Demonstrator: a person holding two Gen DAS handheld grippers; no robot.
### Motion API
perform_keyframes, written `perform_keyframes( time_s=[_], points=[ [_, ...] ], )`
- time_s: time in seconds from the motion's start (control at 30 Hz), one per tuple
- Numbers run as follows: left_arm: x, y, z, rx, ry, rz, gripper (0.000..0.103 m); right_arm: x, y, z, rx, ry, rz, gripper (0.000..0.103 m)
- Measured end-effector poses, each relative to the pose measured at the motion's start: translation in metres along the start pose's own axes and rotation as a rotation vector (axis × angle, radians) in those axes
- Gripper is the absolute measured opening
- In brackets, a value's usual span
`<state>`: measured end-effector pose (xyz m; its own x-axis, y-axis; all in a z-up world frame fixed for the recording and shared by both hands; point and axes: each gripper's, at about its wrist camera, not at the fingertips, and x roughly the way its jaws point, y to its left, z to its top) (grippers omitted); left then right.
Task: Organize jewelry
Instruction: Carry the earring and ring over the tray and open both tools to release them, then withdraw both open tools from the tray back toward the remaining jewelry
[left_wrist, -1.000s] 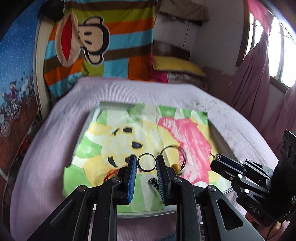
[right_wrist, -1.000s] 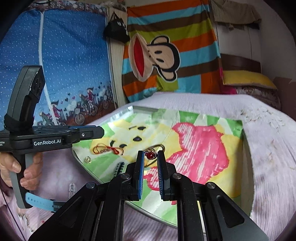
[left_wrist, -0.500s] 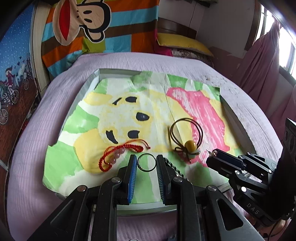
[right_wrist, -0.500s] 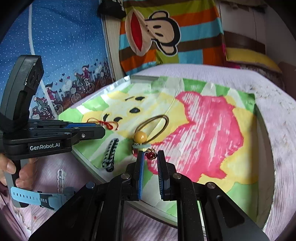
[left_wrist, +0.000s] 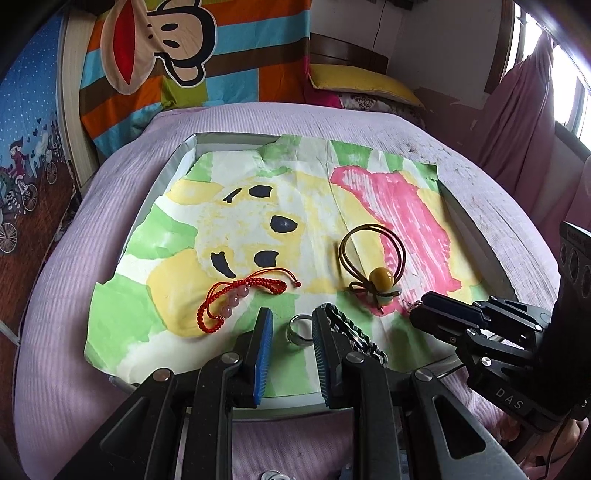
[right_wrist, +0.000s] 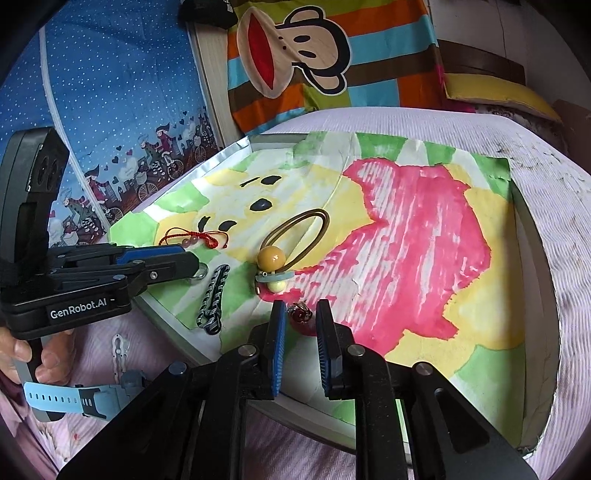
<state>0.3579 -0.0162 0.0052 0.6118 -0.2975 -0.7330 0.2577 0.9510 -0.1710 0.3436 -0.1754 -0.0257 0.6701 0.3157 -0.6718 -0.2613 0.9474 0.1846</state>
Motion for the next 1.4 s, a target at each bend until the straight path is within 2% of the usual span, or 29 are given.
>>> perform_keyframes(
  time_s=[0.1, 0.17, 0.23, 0.33, 0.47, 0.57, 0.8, 0.97, 1.07, 1.4],
  points=[
    [-0.004, 0.002, -0.001, -0.011, -0.013, -0.009, 0.023, -0.005, 0.000, -0.001, 0.004, -0.015, 0.001, 0.021],
    [-0.009, 0.003, -0.002, -0.027, -0.028, -0.015, 0.028, -0.010, 0.000, -0.003, 0.002, -0.033, -0.002, 0.028],
    [-0.013, 0.005, -0.004, -0.041, -0.046, -0.017, 0.038, -0.018, 0.002, -0.004, -0.003, -0.063, -0.008, 0.036],
    [-0.025, 0.009, -0.008, -0.065, -0.094, -0.018, 0.047, -0.034, 0.005, -0.006, -0.009, -0.116, -0.020, 0.043],
    [-0.045, 0.011, -0.015, -0.075, -0.163, -0.011, 0.057, -0.058, 0.009, -0.012, -0.016, -0.206, -0.044, 0.058],
    [-0.064, 0.010, -0.023, -0.077, -0.231, -0.002, 0.070, -0.077, 0.010, -0.020, -0.013, -0.269, -0.053, 0.064],
    [-0.099, 0.009, -0.046, -0.102, -0.356, 0.012, 0.099, -0.119, 0.014, -0.040, 0.009, -0.423, -0.068, 0.094],
    [-0.118, 0.004, -0.066, -0.089, -0.428, 0.043, 0.103, -0.145, 0.018, -0.054, 0.007, -0.512, -0.073, 0.102],
    [-0.128, 0.000, -0.079, -0.076, -0.459, 0.050, 0.103, -0.158, 0.020, -0.064, 0.001, -0.556, -0.073, 0.102],
    [-0.149, -0.016, -0.122, -0.004, -0.527, 0.079, 0.103, -0.189, 0.031, -0.097, -0.026, -0.602, -0.106, 0.102]
  ],
)
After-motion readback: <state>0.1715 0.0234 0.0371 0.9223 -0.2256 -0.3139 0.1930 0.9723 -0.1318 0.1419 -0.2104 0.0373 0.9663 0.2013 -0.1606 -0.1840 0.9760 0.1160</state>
